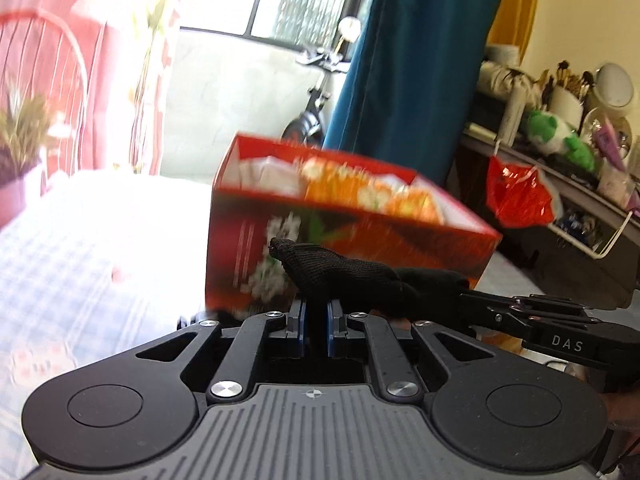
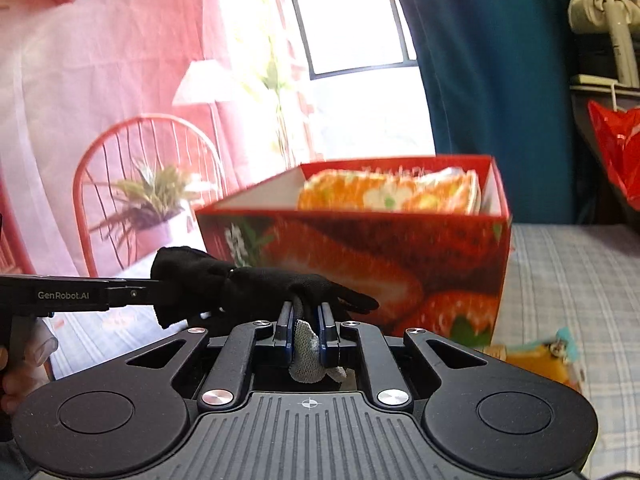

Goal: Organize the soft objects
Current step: 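Lift the black eye mask with the right tool over the red box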

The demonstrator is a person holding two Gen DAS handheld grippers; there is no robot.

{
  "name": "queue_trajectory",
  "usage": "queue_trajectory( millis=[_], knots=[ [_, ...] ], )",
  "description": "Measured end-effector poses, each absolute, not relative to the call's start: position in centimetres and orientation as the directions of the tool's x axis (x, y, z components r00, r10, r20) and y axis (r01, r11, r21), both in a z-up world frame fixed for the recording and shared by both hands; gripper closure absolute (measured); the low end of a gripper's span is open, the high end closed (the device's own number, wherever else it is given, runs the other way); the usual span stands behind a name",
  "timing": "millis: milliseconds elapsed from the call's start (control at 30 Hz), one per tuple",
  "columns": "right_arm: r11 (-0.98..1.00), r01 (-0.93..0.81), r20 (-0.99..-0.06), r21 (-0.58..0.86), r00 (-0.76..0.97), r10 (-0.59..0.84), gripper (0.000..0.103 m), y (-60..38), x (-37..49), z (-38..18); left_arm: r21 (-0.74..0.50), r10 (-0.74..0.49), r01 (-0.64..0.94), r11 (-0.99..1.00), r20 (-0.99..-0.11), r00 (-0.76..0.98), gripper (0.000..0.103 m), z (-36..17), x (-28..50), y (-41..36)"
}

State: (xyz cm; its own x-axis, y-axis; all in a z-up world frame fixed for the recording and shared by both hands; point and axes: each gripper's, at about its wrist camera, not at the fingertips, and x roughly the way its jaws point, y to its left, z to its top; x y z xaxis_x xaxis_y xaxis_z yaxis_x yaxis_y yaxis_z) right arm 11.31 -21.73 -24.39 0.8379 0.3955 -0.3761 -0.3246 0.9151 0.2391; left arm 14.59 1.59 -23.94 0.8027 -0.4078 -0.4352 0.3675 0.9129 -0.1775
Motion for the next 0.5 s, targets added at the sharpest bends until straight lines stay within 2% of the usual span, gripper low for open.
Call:
queue_trajectory(
  millis=[167,333,500],
  knots=[
    [0.906,-0.337,-0.317,0.257,0.856,0.409,0.093,-22.6,12.0,-21.4,-0.152,-0.427,0.399,0.904,-0.375,0.823,0.092,-20.7,15.4,1.3],
    [0.902,-0.35,-0.266,0.252,0.871,0.412,0.093,-23.5,13.6,-17.8,-0.187,-0.458,0.418,0.889,-0.349,0.817,0.092,-17.8,17.8,0.8],
    [0.922,-0.337,-0.288,0.191,0.878,0.381,0.093,-24.1,17.2,-15.0,-0.18,-0.466,0.43,0.885,-0.356,0.81,0.092,-15.3,21.3,-0.6]
  ],
)
